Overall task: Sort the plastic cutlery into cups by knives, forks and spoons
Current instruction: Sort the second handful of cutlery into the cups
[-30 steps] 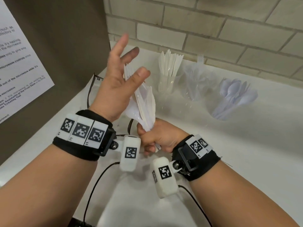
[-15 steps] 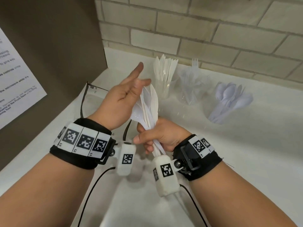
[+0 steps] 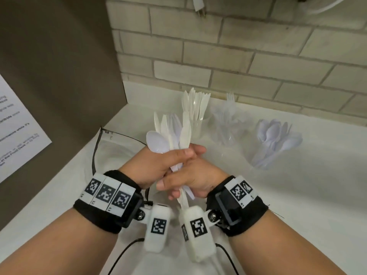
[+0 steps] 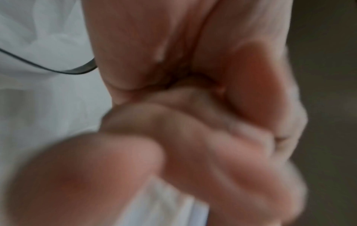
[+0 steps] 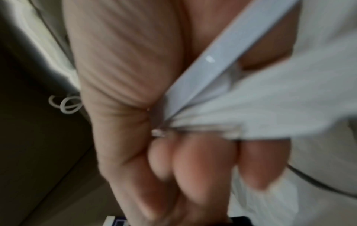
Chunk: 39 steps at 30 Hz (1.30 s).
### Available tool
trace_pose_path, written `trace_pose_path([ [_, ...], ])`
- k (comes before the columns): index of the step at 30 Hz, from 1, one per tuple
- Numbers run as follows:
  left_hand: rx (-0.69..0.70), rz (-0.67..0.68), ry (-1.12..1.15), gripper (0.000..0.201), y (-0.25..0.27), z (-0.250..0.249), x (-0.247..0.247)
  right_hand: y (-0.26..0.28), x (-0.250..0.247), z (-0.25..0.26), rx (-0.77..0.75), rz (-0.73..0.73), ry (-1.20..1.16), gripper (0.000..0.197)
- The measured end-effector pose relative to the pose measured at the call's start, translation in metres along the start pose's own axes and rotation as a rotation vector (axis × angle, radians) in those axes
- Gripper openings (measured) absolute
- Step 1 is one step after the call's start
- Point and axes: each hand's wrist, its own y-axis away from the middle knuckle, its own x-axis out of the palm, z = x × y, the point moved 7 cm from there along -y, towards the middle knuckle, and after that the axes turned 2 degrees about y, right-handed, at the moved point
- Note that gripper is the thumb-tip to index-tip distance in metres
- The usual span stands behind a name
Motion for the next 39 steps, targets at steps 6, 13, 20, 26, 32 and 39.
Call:
trace_pose_path([
  [6, 0.063, -0.204, 0.216, 0.020, -0.012, -0.005, -0.017, -0.008, -0.012, -0.009, 0.050, -0.112, 0.116, 0.034],
  [13, 0.068, -0.219, 0.419, 0.033, -0.015, 0.004, -0.024, -0.004, -0.019, 0.000, 0.011, -0.101, 0.215, 0.017],
  [20, 0.012, -0.168, 0.613, 0.020, -0.009, 0.016, -0.025, 0.018, -0.067, 0.064, -0.251, -0.597, 0.279, 0.009],
  [26, -0.015, -0.148, 0.570, 0.018, -0.011, 0.024, -0.011, 0.007, -0.062, 0.071, -0.260, -0.742, 0.444, 0.014],
  [32, -0.010, -0.169, 0.534, 0.027, -0.010, 0.023, -0.012, 0.001, -0.067, 0.065, -0.284, -0.821, 0.355, 0.014],
  [39, -0.088, -0.310, 0.476, 0.022, -0.010, 0.033, -0.023, 0.033, -0.079, 0.104, -0.612, -0.975, 0.023, 0.015],
])
